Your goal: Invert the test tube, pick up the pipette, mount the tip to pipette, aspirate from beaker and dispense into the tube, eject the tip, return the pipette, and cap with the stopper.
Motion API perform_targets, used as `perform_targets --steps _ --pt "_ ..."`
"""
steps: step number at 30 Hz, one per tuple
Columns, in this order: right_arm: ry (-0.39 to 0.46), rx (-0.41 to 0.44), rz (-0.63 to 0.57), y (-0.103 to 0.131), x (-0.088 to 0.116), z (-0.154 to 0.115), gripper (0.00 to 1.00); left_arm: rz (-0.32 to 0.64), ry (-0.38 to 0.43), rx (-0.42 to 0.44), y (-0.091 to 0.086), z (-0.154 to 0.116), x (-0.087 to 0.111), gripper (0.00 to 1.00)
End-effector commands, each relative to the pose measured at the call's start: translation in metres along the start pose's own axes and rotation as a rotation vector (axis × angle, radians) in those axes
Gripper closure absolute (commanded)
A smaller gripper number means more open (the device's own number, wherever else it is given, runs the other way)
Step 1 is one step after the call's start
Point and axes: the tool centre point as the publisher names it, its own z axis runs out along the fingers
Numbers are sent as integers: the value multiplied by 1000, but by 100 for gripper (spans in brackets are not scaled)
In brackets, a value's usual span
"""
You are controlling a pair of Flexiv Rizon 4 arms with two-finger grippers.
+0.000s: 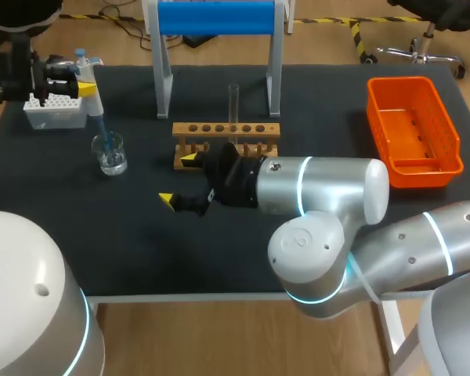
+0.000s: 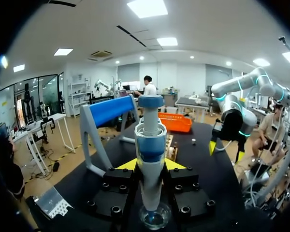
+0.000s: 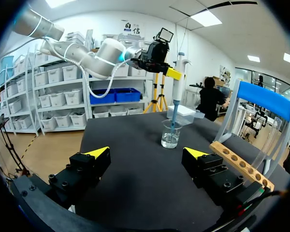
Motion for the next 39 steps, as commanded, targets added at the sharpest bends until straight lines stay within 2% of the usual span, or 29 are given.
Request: perform_targets --steps 1,39 --pt "3 0 1 0 0 0 0 2 -3 2 1 0 -1 100" --pt "6 -5 -5 4 -1 -6 0 7 -16 -3 0 -1 0 100"
